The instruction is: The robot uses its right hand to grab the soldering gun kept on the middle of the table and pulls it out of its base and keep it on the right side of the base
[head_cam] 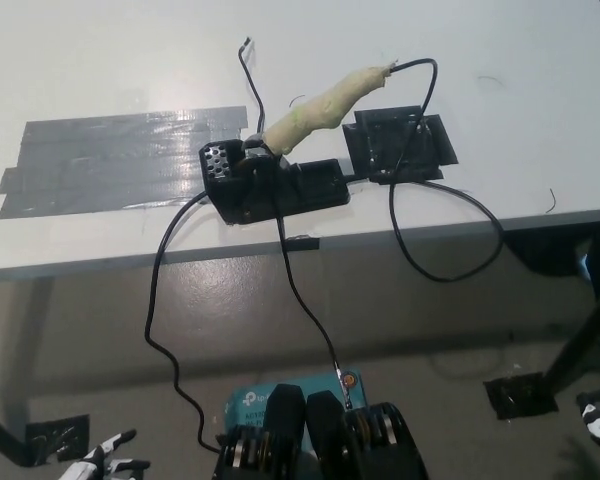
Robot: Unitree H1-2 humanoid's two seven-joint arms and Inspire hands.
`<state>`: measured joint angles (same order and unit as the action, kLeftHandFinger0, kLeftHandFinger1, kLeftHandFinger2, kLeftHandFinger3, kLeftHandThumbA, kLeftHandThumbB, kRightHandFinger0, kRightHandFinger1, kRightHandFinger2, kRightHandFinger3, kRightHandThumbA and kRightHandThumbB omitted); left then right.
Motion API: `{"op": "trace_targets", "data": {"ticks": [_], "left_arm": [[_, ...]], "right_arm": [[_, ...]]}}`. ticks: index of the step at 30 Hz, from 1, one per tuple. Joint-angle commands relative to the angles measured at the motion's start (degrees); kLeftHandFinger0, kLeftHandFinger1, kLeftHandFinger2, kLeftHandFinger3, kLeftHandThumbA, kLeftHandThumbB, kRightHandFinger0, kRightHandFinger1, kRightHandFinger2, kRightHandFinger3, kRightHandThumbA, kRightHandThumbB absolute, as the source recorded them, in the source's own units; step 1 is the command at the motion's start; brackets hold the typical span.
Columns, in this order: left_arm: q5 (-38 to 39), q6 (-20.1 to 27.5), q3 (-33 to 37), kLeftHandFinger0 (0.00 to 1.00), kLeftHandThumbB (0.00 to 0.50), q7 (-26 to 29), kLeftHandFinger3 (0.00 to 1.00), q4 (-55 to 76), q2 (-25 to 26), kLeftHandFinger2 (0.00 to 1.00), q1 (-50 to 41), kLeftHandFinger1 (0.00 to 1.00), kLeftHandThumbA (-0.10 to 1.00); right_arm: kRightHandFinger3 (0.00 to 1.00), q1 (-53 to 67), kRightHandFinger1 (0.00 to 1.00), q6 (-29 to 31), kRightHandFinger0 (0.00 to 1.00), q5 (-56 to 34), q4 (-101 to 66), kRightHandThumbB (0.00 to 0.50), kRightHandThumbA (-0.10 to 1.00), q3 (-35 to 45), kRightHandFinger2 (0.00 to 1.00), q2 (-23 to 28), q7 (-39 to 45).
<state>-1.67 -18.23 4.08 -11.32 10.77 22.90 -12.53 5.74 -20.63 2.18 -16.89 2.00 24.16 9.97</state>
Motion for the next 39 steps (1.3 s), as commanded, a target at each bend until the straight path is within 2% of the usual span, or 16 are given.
{"op": "trace_targets", "data": {"ticks": [1, 2, 4, 7, 8, 9, 12, 14, 16, 21, 24, 25, 28, 32, 35, 39], "left_arm": [[-0.5, -0.1, -0.2, 0.52, 0.184, -1.0, 0.97, 1.2, 0.9, 0.77, 0.2, 0.66, 0.45], [-0.6, -0.1, -0.6, 0.52, 0.18, -0.8, 0.98, 1.3, 1.1, 0.77, 0.2, 0.65, 0.46], [-0.4, -1.1, -0.8, 0.53, 0.186, -0.7, 0.98, 1.7, 0.9, 0.78, 0.1, 0.66, 0.45], [-0.2, -0.8, -0.9, 0.52, 0.183, -0.9, 0.97, 1.7, 1.0, 0.77, -0.1, 0.66, 0.44], [-0.2, -0.8, -0.9, 0.51, 0.185, -1.0, 0.96, 1.8, 1.2, 0.76, -0.5, 0.64, 0.45], [-0.3, -1.2, -1.0, 0.51, 0.196, -1.0, 0.96, 2.0, 1.3, 0.76, -0.6, 0.65, 0.45], [-0.4, -1.8, -1.0, 0.52, 0.198, -1.0, 0.98, 2.3, 1.4, 0.78, -0.6, 0.67, 0.45], [-0.7, -1.8, -0.9, 0.52, 0.195, -1.1, 0.98, 2.4, 1.7, 0.78, -0.5, 0.67, 0.45], [-0.7, -1.8, -0.8, 0.52, 0.197, -1.4, 0.98, 2.2, 2.0, 0.78, -0.3, 0.66, 0.46], [-0.8, -1.2, -0.6, 0.54, 0.185, -1.7, 0.97, 2.1, 2.4, 0.79, -0.3, 0.68, 0.45], [-1.0, -1.4, -0.5, 0.54, 0.182, -1.7, 0.97, 2.4, 2.2, 0.79, -0.3, 0.68, 0.45], [-0.8, -1.4, -0.6, 0.53, 0.187, -1.6, 0.96, 2.4, 2.0, 0.78, -0.6, 0.67, 0.44], [-0.8, -1.9, -0.7, 0.54, 0.186, -1.9, 0.96, 2.5, 2.3, 0.78, -0.8, 0.68, 0.46], [-1.5, -2.4, -0.5, 0.57, 0.166, -2.0, 1.0, 2.5, 2.5, 0.82, -0.3, 0.7, 0.45], [-1.7, -2.8, -0.3, 0.54, 0.191, -2.5, 1.0, 2.7, 2.6, 0.8, 0.2, 0.68, 0.47], [-1.6, -2.1, -0.3, 0.53, 0.145, -2.9, 0.96, 3.0, 2.4, 0.77, 0.6, 0.66, 0.43]], "right_arm": [[1.0, -4.0, 0.99, 3.1, 0.87, 5.0, -7.5, 0.194, 0.44, 0.6, 1.0, 3.2, -0.7], [1.0, -8.1, 1.0, 2.2, 0.96, 6.2, -9.2, 0.223, 0.42, 0.1, 1.0, 3.7, -0.4], [1.0, -13.7, 1.0, 0.0, 1.0, 9.1, -11.7, 0.252, 0.43, -0.8, 1.0, 4.7, -0.2], [1.0, -19.4, 1.0, -0.9, 1.0, 11.8, -13.1, 0.251, 0.38, -2.0, 1.0, 5.0, 0.1], [1.0, -22.2, 1.0, -2.3, 1.0, 13.3, -13.6, 0.248, 0.42, -3.1, 1.0, 5.2, 0.6], [1.0, -28.3, 1.0, -2.7, 1.0, 15.7, -13.5, 0.225, 0.38, -4.8, 1.0, 4.7, 0.8], [1.0, -37.9, 1.0, -3.3, 1.0, 20.5, -12.2, 0.217, 0.34, -8.8, 1.0, 3.8, 1.5], [1.0, -42.5, 1.0, -2.7, 1.0, 23.0, -11.3, 0.216, 0.38, -11.2, 1.0, 3.5, 2.3], [1.0, -49.2, 1.0, -3.9, 1.0, 27.6, -11.0, 0.216, 0.48, -16.2, 1.0, 3.2, 5.7], [1.0, -58.5, 1.0, 4.4, 1.0, 33.7, -3.8, 0.241, 0.35, -25.0, 1.0, 1.6, 6.9], [1.0, -61.9, 1.0, 7.7, 1.0, 36.4, 1.7, 0.275, 0.33, -28.9, 1.0, 1.1, 5.9], [1.0, -64.1, 1.0, 10.8, 1.0, 35.3, 7.1, 0.247, 0.37, -30.5, 1.0, 0.5, 5.5], [1.0, -68.8, 1.0, 15.6, 1.0, 35.3, 17.3, 0.239, 0.39, -33.8, 1.0, -0.3, 4.6], [1.0, -73.2, 1.0, 14.6, 1.0, 37.0, 24.3, 0.216, 0.47, -37.3, 1.0, -0.6, 8.0], [1.0, -77.1, 1.0, 15.9, 1.0, 39.7, 31.7, 0.262, 0.46, -41.3, 1.0, -1.1, 10.6], [1.0, -80.3, 1.0, 17.0, 1.0, 42.9, 38.6, 0.281, 0.52, -45.2, 1.0, -1.9, 11.8]]}}
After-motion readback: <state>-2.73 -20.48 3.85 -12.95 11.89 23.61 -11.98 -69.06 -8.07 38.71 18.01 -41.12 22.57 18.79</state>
